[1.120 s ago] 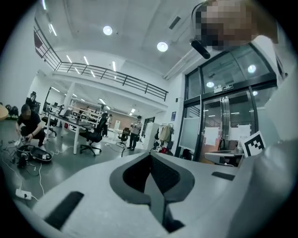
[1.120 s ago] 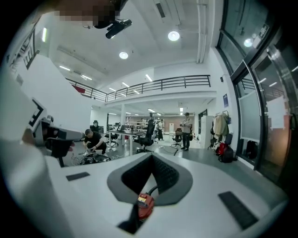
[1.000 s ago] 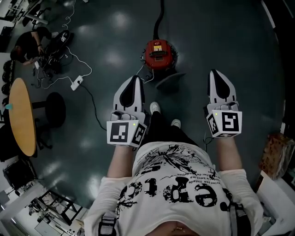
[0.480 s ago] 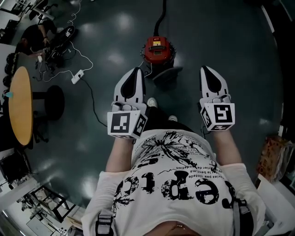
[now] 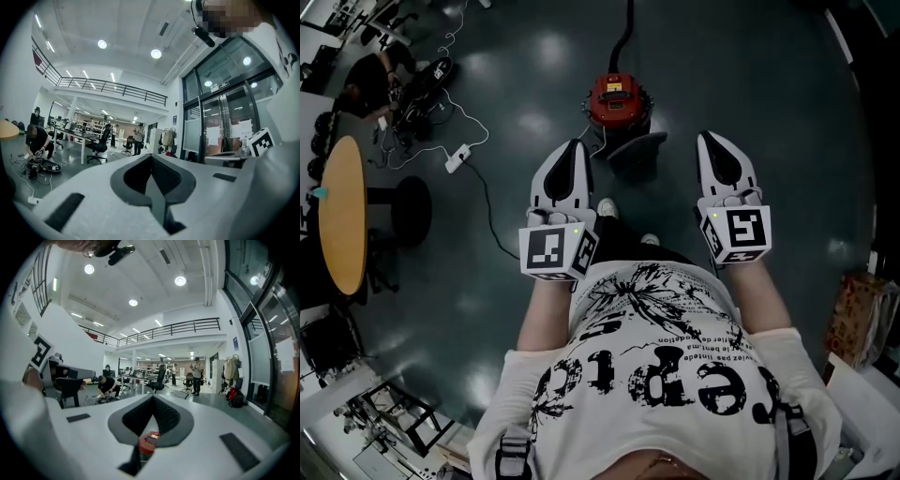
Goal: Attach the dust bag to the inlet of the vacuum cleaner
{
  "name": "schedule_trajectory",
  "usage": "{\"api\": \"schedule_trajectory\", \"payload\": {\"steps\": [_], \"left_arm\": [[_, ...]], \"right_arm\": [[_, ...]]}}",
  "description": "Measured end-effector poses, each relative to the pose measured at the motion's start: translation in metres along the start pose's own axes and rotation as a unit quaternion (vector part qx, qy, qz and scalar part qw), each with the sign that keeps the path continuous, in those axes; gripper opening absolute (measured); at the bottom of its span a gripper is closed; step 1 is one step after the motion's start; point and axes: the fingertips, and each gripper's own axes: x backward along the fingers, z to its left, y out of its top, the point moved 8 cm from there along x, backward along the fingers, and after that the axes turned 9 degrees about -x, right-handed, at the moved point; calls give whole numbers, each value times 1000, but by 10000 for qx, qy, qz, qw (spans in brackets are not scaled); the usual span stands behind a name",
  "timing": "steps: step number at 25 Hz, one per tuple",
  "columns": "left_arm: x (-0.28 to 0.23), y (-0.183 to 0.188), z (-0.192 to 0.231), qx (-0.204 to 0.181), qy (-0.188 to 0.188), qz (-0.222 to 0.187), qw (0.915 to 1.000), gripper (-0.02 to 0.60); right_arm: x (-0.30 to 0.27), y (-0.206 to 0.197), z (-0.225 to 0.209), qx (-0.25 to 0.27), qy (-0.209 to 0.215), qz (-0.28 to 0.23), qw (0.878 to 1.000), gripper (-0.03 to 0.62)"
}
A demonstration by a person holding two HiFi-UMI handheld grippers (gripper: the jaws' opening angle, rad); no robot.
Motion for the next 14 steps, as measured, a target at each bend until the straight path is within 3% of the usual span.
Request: {"api": "schedule_trajectory", "payload": {"steps": [8,14], "left_arm": [[19,2,-7,-258,161,5,9995,5],[27,-7,-28,-425,57,99,9990,5]], "right_arm": [[23,0,5,47,-32,-86,9999,2],[44,-17,-7,71,-213,133,9997,2]]}}
